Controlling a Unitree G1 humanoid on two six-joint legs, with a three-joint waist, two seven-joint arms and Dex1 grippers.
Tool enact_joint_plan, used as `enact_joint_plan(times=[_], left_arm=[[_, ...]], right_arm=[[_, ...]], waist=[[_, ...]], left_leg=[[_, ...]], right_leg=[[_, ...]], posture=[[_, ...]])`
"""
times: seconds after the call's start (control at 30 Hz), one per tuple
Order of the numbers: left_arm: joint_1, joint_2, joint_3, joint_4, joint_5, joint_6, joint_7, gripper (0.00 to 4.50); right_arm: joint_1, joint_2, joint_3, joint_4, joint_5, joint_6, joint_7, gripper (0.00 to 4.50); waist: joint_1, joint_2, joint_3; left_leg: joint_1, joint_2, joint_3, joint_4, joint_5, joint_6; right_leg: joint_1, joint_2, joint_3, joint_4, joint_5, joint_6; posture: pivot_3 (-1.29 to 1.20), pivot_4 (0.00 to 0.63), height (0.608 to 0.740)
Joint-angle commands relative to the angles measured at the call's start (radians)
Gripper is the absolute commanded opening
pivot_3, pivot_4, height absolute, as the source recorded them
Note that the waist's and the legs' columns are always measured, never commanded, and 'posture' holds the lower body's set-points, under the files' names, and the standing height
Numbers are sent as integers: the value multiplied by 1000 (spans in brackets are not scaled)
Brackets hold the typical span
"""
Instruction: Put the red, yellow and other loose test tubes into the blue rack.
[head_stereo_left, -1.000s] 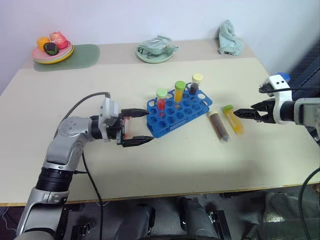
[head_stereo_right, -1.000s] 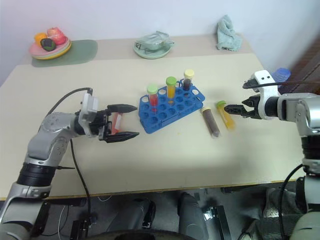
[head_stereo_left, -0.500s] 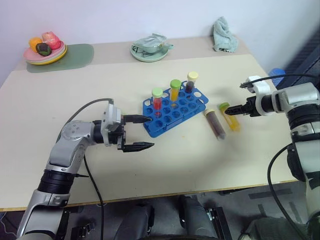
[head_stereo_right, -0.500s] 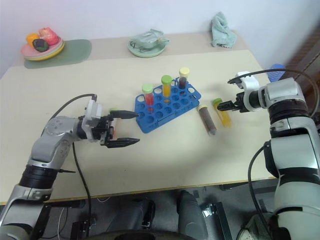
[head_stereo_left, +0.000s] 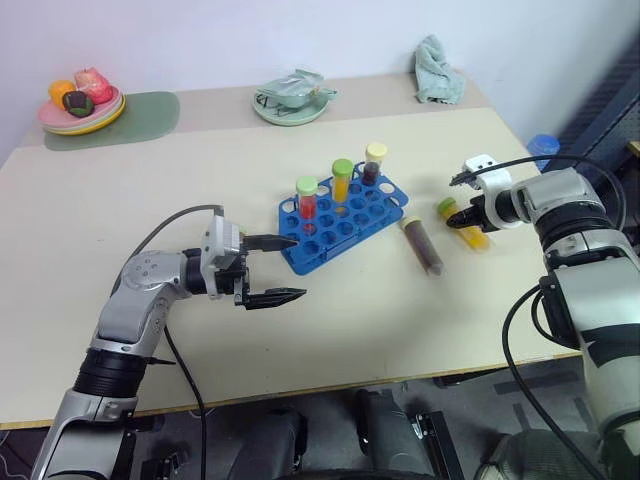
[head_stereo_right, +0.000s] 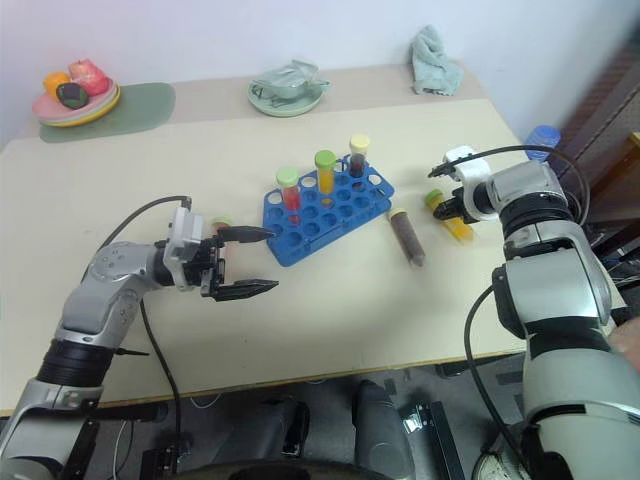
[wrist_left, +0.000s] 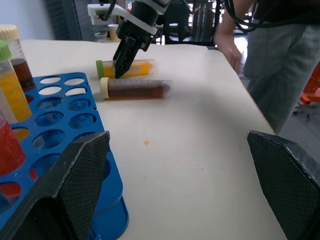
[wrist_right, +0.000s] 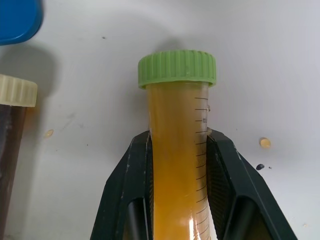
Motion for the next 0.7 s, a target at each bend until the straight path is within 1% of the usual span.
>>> enact_joint_plan(times=[0.03,0.2,0.3,0.33,0.37,0.43,0.5,0.53,0.7], left_arm=[[9,4,31,27,8,-53,-13,4500],[8,1,29,78,13,-95,-39,4500],[-3,-1,27,104,15,-110,-56,4500],[-7,0,27,109,14,-112,-60,4500],[-10,0,27,115,15,-114,-63,4500],[-12,1,27,119,14,-117,-68,4500],[-11,2,28,116,14,-115,-69,4500],[-9,4,28,112,13,-112,-69,4500],[-3,9,28,95,11,-97,-61,4500]], right_arm=[[14,-7,-8,-50,-23,-18,25,767],[52,-6,-18,-99,-34,-15,33,767],[62,-11,-6,-111,-47,-32,91,767],[60,-10,-14,-114,-44,-24,94,1829],[55,-11,-25,-115,-41,-13,87,2247],[47,-11,-48,-121,-33,14,65,3290],[34,-19,-69,-145,-24,66,51,4196],[30,-26,-78,-169,-19,97,54,4451],[11,-64,-111,-405,40,326,117,4451]], waist=[[1,0,0],[1,0,0],[0,0,0],[0,0,0],[0,0,0],[0,0,0],[0,0,0],[0,0,0],[3,1,0]], left_leg=[[0,0,0,0,0,0],[0,0,0,0,2,-3],[0,0,0,0,2,-4],[0,0,0,0,2,-4],[0,0,0,0,2,-4],[0,0,0,0,2,-4],[0,0,0,0,2,-4],[0,0,0,0,2,-4],[-2,0,1,0,2,-4]], right_leg=[[-1,0,0,1,0,0],[-3,0,0,7,0,-1],[-3,0,0,8,1,-2],[-3,0,0,8,1,-2],[-3,0,0,8,1,-2],[-3,0,0,8,1,-2],[-3,0,0,8,1,-2],[-3,0,0,8,1,-2],[-6,-1,0,9,1,-2]], posture=[[0,150,740],[0,150,740],[0,150,740],[0,150,740],[0,150,740],[0,150,740],[0,150,740],[0,150,740],[0,150,740]])
